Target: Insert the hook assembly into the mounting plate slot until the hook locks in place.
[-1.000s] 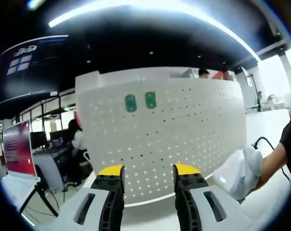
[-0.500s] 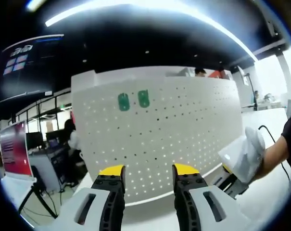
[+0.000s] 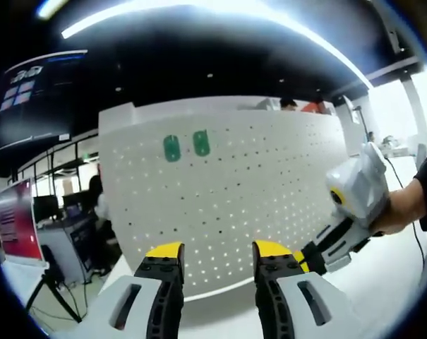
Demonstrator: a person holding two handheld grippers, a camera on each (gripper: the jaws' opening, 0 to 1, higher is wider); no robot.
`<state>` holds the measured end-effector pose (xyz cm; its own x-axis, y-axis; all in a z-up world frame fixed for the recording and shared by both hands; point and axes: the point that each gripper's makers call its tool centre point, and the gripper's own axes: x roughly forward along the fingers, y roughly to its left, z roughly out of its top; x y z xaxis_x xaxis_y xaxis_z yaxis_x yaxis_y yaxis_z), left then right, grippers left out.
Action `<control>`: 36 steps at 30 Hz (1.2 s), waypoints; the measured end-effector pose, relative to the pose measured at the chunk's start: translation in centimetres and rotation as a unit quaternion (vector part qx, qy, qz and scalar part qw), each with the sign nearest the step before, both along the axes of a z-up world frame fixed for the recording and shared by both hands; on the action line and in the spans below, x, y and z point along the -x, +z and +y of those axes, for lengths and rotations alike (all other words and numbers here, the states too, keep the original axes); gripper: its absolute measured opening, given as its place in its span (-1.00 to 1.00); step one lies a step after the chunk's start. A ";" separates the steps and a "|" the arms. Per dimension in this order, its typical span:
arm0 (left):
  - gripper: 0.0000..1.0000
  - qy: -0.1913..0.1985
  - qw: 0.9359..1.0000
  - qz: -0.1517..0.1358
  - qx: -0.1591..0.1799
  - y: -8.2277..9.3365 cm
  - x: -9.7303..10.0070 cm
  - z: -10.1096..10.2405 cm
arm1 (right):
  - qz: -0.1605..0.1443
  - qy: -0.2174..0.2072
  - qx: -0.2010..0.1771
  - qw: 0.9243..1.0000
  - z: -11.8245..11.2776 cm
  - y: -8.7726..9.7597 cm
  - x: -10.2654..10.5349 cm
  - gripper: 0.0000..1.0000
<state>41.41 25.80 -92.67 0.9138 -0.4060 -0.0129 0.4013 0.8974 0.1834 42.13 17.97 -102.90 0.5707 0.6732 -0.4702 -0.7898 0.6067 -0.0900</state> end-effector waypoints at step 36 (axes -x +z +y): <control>-0.40 -0.113 0.994 0.010 0.004 -0.8 2.0 -5.2 | -0.056 -0.052 -0.128 0.989 -0.8 9.8 1.1 -1.00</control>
<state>39.41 20.61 -93.42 0.7986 -0.6014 -0.0248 0.5965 0.7852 0.1663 41.07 17.15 -93.06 0.6826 0.6963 -0.2219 -0.7151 0.6990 -0.0061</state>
